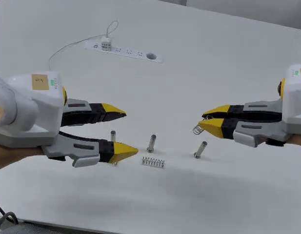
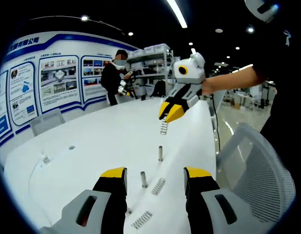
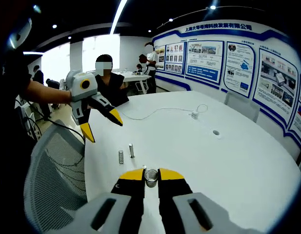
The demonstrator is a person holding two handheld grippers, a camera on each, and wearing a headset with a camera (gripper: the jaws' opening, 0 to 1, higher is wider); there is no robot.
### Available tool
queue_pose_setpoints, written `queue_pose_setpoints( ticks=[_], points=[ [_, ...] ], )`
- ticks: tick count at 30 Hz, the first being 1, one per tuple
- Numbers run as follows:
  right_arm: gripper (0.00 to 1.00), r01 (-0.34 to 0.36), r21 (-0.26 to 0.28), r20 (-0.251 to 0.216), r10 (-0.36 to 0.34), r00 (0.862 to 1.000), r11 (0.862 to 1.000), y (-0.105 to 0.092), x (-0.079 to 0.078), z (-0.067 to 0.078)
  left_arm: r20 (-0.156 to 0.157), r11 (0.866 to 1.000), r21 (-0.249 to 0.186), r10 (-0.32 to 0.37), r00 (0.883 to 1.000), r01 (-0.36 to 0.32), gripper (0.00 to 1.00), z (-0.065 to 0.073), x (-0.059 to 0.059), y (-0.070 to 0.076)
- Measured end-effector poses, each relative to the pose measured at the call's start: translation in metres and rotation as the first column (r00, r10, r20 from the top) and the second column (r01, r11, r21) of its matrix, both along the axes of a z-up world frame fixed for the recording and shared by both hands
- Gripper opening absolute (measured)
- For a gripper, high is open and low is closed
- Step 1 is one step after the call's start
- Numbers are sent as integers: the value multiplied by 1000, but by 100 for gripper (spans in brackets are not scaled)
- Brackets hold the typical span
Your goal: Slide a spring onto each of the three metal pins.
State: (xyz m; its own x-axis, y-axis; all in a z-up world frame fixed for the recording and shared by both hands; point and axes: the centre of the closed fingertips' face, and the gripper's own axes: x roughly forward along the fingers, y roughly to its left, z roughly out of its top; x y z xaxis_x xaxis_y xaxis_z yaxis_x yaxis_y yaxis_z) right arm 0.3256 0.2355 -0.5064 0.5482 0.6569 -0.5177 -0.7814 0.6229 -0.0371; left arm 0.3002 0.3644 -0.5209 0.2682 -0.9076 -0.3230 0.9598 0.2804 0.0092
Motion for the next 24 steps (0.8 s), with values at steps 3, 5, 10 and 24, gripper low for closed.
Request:
queue_pose_setpoints(
  ticks=[3,5,10,24],
  points=[
    [10,35,-29,-16,-35,999,999,-10,7,-6,-5,1000,-7,29,1000,-29,51,1,5,7],
    [10,49,-44,-26,-50,998,998,-13,9,-11,-6,999,-12,39,999,-39,52,2,7,9],
    [10,85,-80,-54,-89,995,993,-23,12,-27,-14,997,-17,69,997,-70,54,2,12,18],
    [11,145,-104,-107,-156,982,984,-40,17,-53,-56,993,-37,111,992,-113,72,2,14,32]
  ],
)
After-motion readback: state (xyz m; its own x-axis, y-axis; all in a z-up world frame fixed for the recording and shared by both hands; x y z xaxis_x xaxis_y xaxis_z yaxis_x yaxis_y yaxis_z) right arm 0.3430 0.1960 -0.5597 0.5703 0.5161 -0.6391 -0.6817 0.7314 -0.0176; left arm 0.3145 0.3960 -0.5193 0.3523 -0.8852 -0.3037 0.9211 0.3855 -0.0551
